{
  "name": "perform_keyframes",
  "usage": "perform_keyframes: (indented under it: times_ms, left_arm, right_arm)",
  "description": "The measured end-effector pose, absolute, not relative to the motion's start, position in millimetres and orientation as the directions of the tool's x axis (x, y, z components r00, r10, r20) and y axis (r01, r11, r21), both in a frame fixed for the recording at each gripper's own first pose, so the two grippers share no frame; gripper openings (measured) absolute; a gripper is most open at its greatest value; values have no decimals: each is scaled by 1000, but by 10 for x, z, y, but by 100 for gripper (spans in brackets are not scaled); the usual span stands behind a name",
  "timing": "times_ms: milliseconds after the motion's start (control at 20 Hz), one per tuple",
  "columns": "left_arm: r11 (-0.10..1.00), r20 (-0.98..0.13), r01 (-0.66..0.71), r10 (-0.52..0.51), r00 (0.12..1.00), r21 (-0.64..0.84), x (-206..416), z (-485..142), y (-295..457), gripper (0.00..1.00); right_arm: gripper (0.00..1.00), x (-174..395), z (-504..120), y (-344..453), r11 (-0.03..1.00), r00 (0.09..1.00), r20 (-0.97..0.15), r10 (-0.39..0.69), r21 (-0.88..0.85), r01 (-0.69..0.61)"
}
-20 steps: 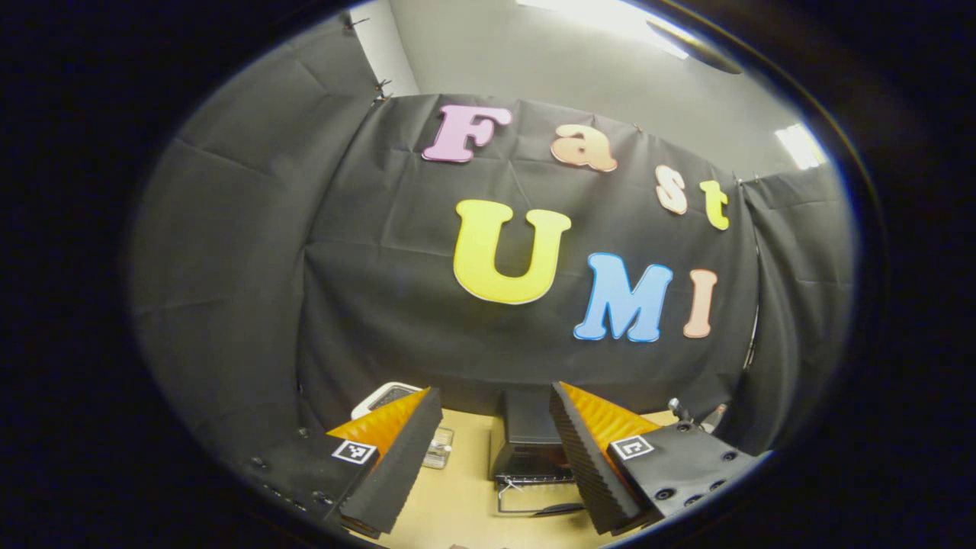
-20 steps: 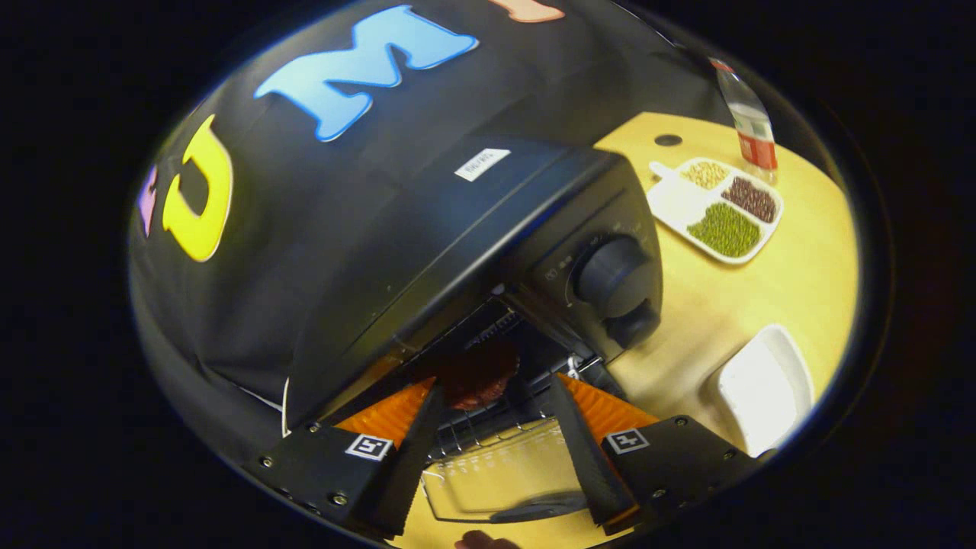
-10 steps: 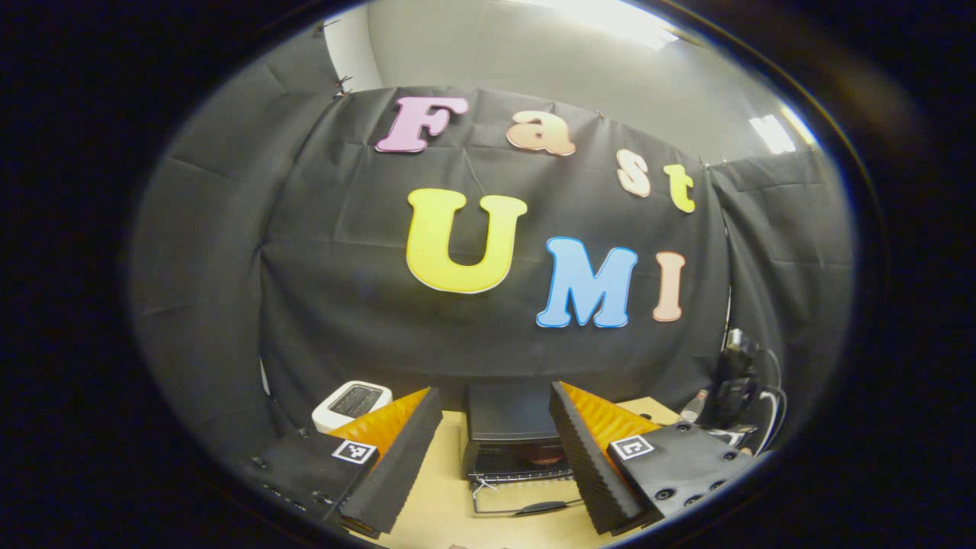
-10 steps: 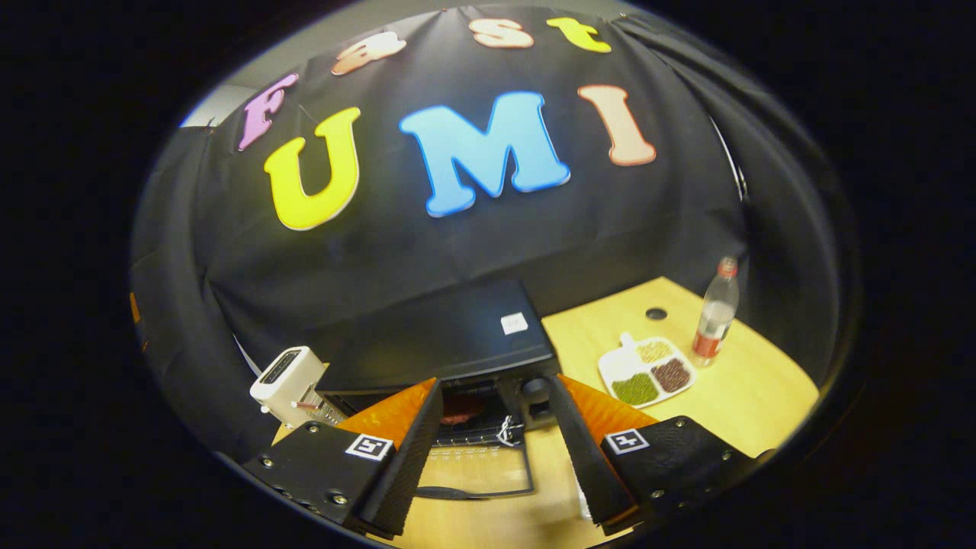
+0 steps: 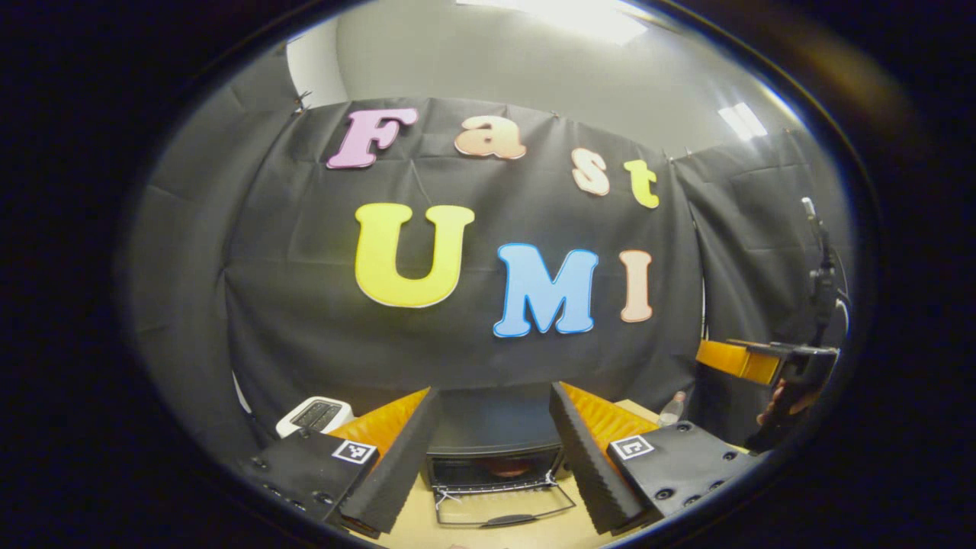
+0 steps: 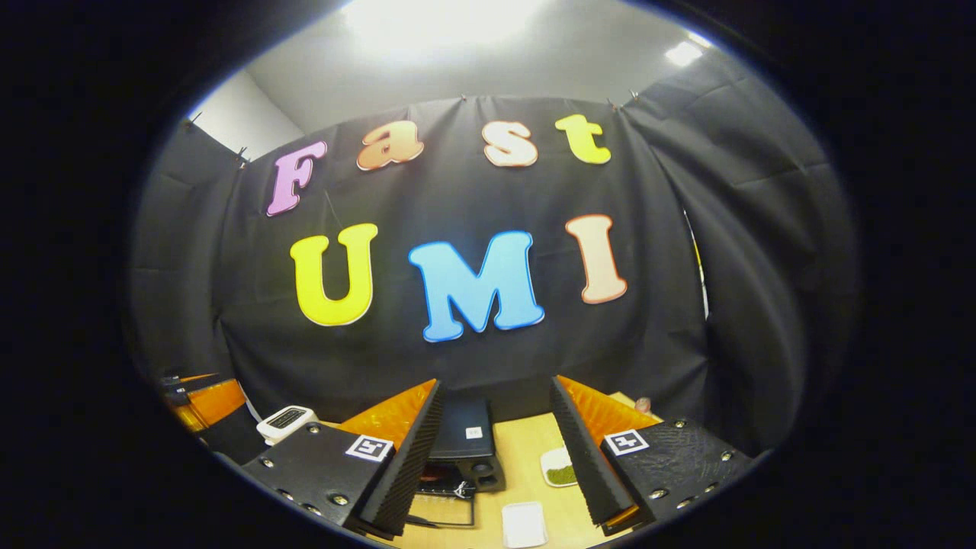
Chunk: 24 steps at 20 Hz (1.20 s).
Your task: Open the electric oven with the left hand, put the food in, and close the electric oven.
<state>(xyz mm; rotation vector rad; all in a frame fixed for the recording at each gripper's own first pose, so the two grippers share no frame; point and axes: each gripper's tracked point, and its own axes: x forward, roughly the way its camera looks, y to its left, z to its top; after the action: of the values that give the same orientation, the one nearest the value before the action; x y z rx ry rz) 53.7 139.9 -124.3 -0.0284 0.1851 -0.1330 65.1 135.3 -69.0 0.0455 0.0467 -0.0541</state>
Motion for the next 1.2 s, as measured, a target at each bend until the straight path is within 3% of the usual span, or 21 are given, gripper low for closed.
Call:
perform_keyframes:
  times_ms: [50, 100, 150, 350, 400, 450, 600, 650, 750, 1100, 1150, 1200]
  left_arm:
    - [991, -190, 129, -134, 973, -41, 553, -1276, 1305, 100]
    - [991, -198, 126, -131, 971, -41, 560, -1290, 1230, 100]
    - [992, -210, 118, -122, 970, -33, 579, -1336, 1167, 100]
    - [996, -281, 87, -83, 956, -1, 612, -1679, 1030, 100]
    - [997, -311, 81, -81, 947, -15, 610, -1806, 987, 96]
    - [997, -345, 71, -77, 935, -29, 616, -1982, 967, 100]
    - [998, -456, 46, -56, 888, -34, 540, -2521, 948, 100]
    - [998, -506, 42, -55, 861, -36, 500, -2760, 953, 100]
    - [998, -585, 38, -57, 809, -45, 377, -3101, 938, 92]
    - [999, -807, 38, -34, 590, -14, 72, -4278, 961, 100]
    - [999, -833, 41, -27, 552, -6, -7, -4435, 979, 92]
    - [999, -855, 42, -25, 519, -4, -58, -4567, 975, 96]
  right_arm:
    - [86, 655, -652, 1324, 999, 998, -42, -41, 32, 43]
    - [77, 663, -638, 1320, 999, 999, -34, -35, 25, 36]
    - [86, 680, -634, 1305, 999, 999, -29, -34, 21, 35]
    - [88, 740, -659, 1224, 1000, 999, -28, -15, 24, 16]
    - [90, 806, -692, 1133, 999, 999, -41, -12, 35, 13]
    - [93, 841, -723, 1080, 999, 998, -55, -7, 48, 10]
    - [94, 913, -783, 945, 998, 998, -69, -11, 68, 15]
    - [100, 931, -808, 900, 997, 997, -76, -11, 71, 17]
    - [95, 958, -859, 780, 997, 996, -92, -21, 69, 27]
    - [95, 980, -938, 509, 996, 992, -113, -52, 61, 59]
    - [95, 980, -945, 469, 996, 992, -115, -58, 58, 65]
    - [95, 989, -946, 423, 996, 991, -117, -64, 55, 71]
